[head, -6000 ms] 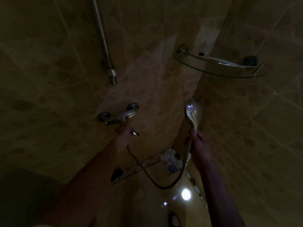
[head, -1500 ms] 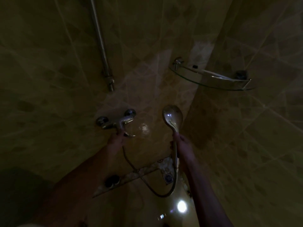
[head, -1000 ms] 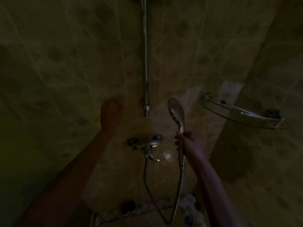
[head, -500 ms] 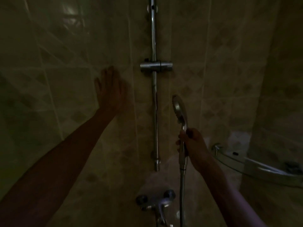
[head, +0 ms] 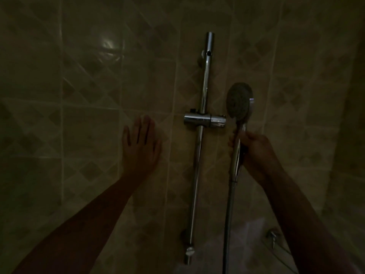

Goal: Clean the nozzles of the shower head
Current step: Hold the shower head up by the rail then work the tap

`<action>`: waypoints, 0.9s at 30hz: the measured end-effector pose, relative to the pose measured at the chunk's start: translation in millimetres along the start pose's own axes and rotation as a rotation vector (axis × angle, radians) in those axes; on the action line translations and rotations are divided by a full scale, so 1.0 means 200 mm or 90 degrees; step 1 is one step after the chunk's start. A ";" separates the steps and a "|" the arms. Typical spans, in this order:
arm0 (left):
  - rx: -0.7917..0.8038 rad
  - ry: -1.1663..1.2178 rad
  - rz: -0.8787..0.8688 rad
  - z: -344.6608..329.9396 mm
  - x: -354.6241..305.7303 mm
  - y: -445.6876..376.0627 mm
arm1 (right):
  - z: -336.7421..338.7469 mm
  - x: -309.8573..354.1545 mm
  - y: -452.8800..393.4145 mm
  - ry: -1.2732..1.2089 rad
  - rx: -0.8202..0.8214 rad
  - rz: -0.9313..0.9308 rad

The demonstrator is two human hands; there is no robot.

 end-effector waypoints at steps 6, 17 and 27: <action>-0.017 -0.003 -0.011 0.02 0.00 0.00 | -0.01 0.28 -0.27 -0.003 -0.031 0.080; -0.004 -0.012 0.014 0.04 -0.01 0.01 | -0.13 0.55 -0.52 -0.115 0.069 0.096; -0.011 -0.009 0.006 0.03 -0.01 0.01 | -0.17 0.67 -0.62 -0.226 0.139 0.047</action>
Point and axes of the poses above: each hand's wrist, its own y-axis away from the middle knuckle, its own z-axis out of the back of the hand, x = y × z, the point moved 7 cm from there along -y, towards the middle knuckle, and after that the axes turned 15 degrees about y, right-handed, at the moved point
